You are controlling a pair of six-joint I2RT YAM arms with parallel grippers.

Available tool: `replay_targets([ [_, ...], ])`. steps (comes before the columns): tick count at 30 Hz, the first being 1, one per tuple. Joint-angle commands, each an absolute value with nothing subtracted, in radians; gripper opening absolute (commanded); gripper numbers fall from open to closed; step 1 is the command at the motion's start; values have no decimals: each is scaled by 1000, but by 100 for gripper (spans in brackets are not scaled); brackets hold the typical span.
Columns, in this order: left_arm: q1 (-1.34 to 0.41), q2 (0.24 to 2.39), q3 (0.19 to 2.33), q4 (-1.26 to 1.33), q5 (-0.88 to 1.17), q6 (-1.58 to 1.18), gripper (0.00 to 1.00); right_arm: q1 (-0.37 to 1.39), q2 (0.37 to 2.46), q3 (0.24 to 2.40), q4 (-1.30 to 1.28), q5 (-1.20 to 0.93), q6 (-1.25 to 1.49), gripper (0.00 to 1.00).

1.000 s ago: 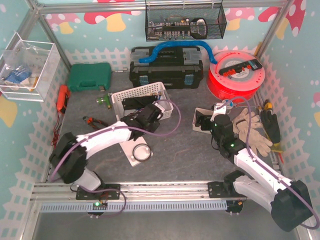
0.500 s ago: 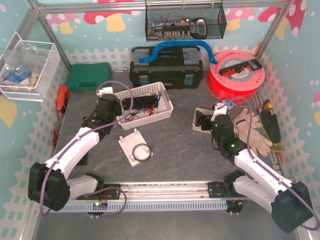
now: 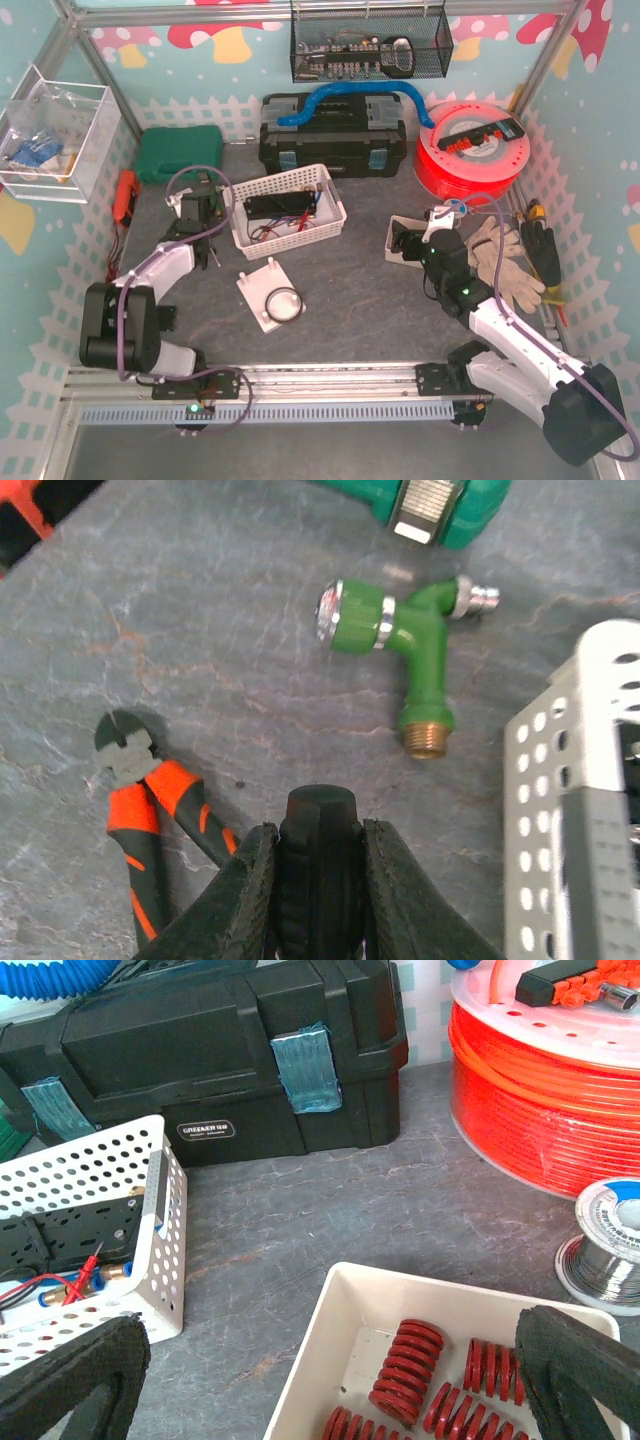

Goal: Install the large spring

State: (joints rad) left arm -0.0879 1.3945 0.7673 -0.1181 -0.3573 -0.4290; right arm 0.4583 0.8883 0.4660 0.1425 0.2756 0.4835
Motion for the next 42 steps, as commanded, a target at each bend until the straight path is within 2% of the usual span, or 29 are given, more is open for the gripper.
replay_targets([
  [1, -74, 1452, 805, -78, -316, -457, 22, 462, 868, 460, 147, 299, 490, 99],
  [9, -75, 1428, 790, -80, -269, -480, 45, 462, 868, 461, 145, 304, 484, 99],
  [16, -136, 1357, 796, -141, -147, -418, 53, 462, 889, 464, 149, 292, 485, 98],
  [22, -327, 1285, 830, -222, -102, -368, 53, 462, 897, 463, 155, 289, 483, 99],
  [28, -468, 1187, 824, -338, -67, -333, 47, 462, 904, 468, 146, 296, 477, 99],
  [34, -619, 1077, 802, -463, -56, -398, 33, 462, 917, 466, 155, 295, 478, 99],
  [42, -913, 1122, 822, -636, -165, -549, 32, 462, 925, 466, 156, 298, 479, 99],
])
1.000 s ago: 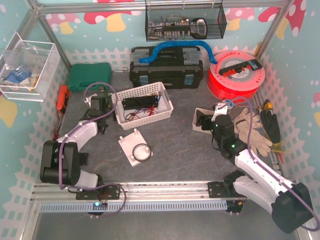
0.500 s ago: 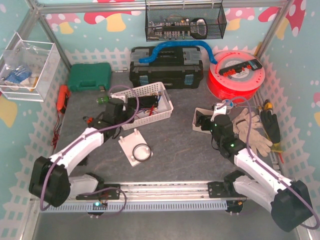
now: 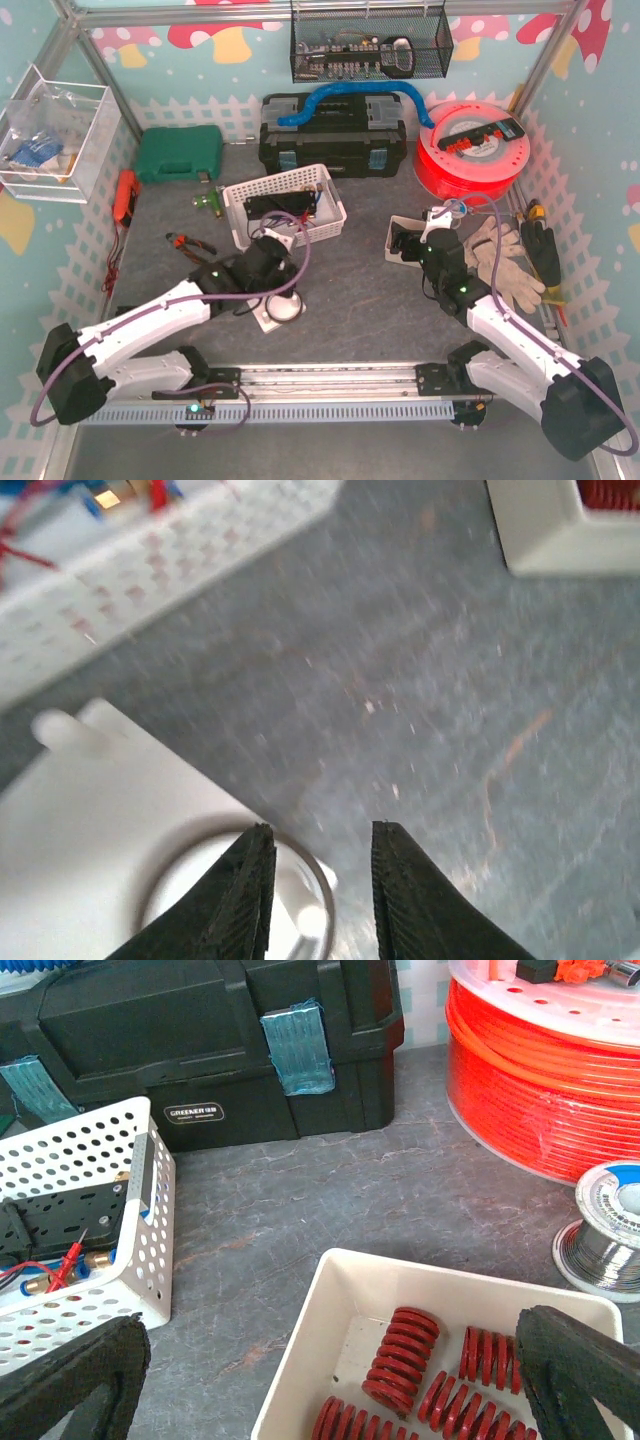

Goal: Install the large spring

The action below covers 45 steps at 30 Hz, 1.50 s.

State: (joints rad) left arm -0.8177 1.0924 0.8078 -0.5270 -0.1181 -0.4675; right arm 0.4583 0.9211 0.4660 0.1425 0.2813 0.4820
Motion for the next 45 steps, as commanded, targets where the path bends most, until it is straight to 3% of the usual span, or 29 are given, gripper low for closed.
replay_targets([
  [1, -940, 1137, 825, -638, -166, -565, 32, 462, 926, 466, 157, 300, 480, 99],
  [16, -1169, 1245, 821, -738, -249, -840, 37, 462, 924, 466, 155, 308, 478, 99],
  [45, -1170, 1489, 797, -713, -339, -780, 31, 462, 923, 463, 155, 315, 478, 99],
])
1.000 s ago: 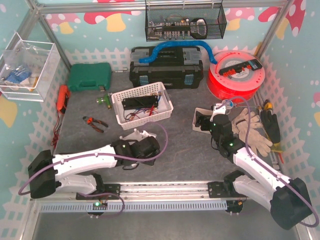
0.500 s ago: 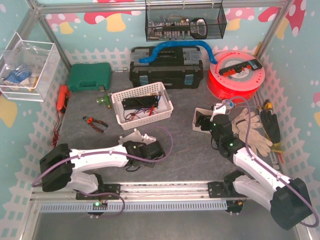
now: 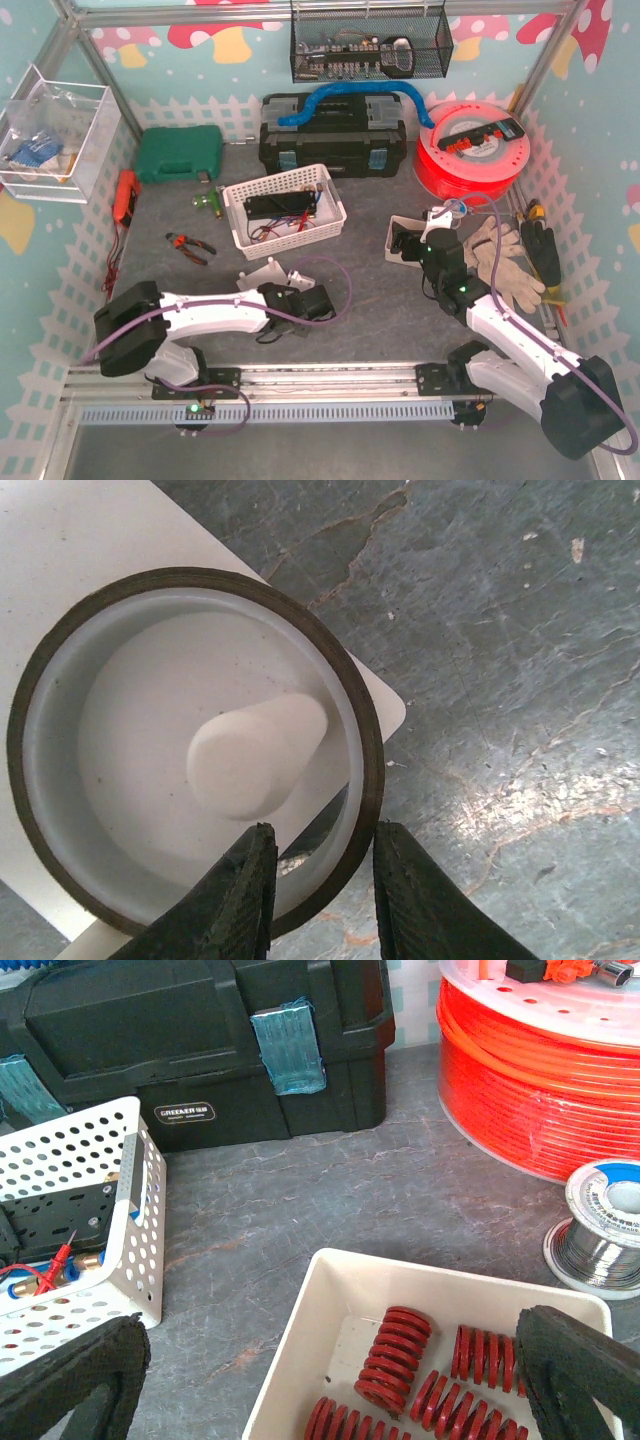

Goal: Install the large spring

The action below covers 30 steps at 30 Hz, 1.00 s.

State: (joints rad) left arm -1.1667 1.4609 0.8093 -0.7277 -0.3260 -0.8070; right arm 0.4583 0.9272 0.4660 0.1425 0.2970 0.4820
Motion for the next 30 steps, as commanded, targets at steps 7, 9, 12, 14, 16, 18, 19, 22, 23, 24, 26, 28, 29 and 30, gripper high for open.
replay_targets([
  [7, -1171, 1529, 811, -704, -322, -753, 27, 462, 923, 463, 155, 316, 477, 99],
  [9, -1171, 1532, 815, -704, -319, -744, 24, 462, 922, 463, 155, 318, 477, 99],
  [12, -1170, 1526, 820, -703, -312, -734, 21, 462, 918, 462, 154, 319, 477, 99],
  [14, -1171, 1519, 826, -704, -311, -729, 19, 462, 917, 463, 152, 319, 476, 99],
  [16, -1170, 1513, 833, -706, -313, -724, 17, 462, 916, 464, 152, 319, 477, 99],
  [18, -1170, 1509, 843, -708, -317, -714, 15, 462, 914, 464, 152, 319, 477, 99],
  [19, -1170, 1506, 850, -709, -320, -711, 13, 462, 914, 463, 152, 319, 477, 99],
  [22, -1171, 1500, 869, -711, -327, -700, 7, 462, 912, 464, 150, 319, 477, 99],
  [23, -1170, 1499, 876, -712, -329, -695, 6, 462, 911, 464, 149, 320, 476, 99],
  [24, -1170, 1496, 883, -712, -330, -691, 4, 462, 910, 464, 150, 321, 477, 99],
  [26, -1170, 1490, 896, -715, -335, -681, 0, 462, 908, 464, 150, 321, 477, 99],
  [28, -1170, 1480, 914, -720, -338, -674, 0, 461, 908, 464, 149, 322, 477, 99],
  [29, -1170, 1475, 922, -724, -340, -672, 0, 462, 907, 463, 149, 322, 476, 99],
  [30, -1170, 1469, 933, -730, -339, -668, 0, 461, 908, 464, 150, 322, 477, 99],
])
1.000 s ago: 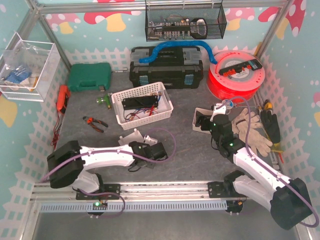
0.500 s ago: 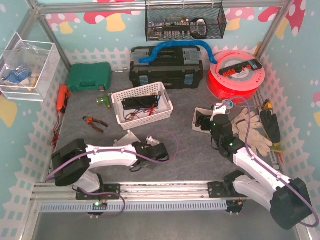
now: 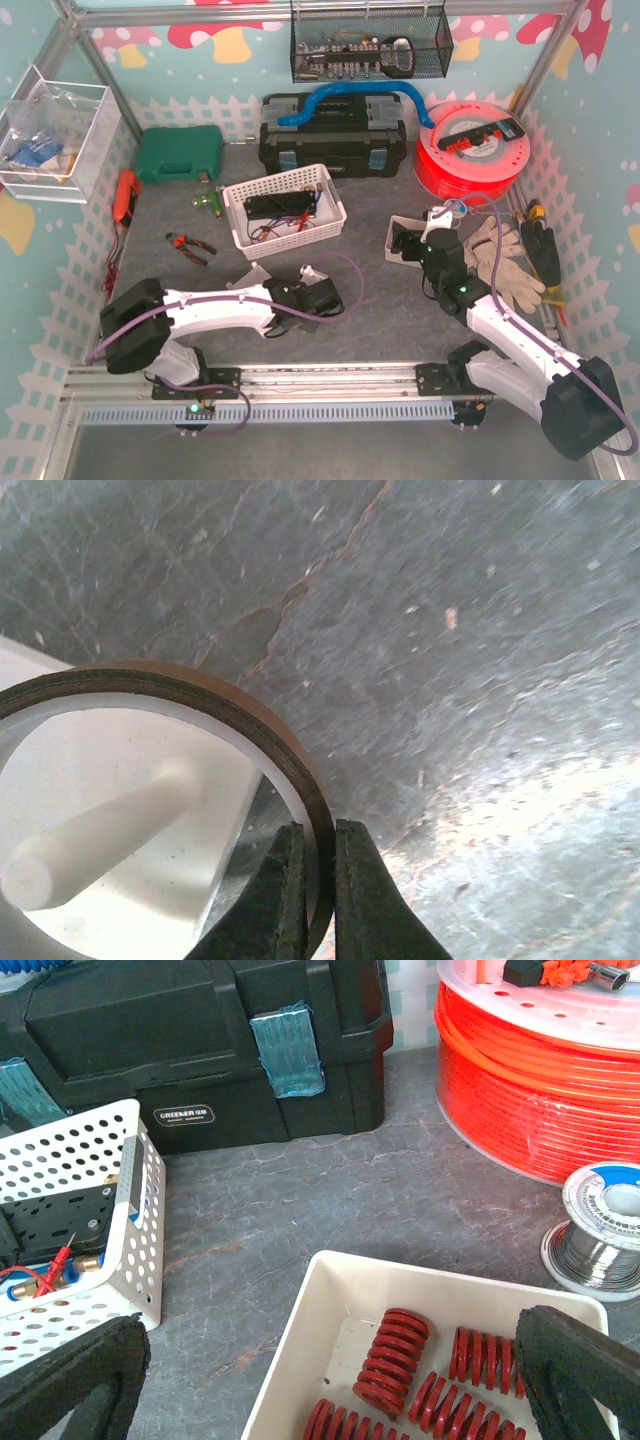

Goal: Install the large spring

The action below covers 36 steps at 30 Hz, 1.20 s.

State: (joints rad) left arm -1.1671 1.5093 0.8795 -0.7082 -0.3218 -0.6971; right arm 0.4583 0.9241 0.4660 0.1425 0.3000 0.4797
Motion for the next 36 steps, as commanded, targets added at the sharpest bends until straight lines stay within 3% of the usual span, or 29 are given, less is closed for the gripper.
replay_targets([
  [1, -1170, 1463, 947, -735, -334, -665, 0, 462, 908, 463, 150, 323, 477, 99],
  [13, -1070, 1325, 1135, -747, -450, -567, 0, 462, 908, 465, 150, 317, 477, 99],
  [17, -852, 1232, 1110, -642, -541, -512, 0, 462, 908, 465, 148, 313, 479, 99],
  [23, -329, 1081, 837, -215, -309, -500, 0, 462, 905, 465, 149, 309, 480, 99],
  [29, 10, 1246, 728, 45, -45, -594, 0, 462, 907, 465, 149, 305, 480, 99],
  [36, 42, 1533, 830, 55, 53, -556, 0, 462, 939, 475, 146, 306, 482, 99],
])
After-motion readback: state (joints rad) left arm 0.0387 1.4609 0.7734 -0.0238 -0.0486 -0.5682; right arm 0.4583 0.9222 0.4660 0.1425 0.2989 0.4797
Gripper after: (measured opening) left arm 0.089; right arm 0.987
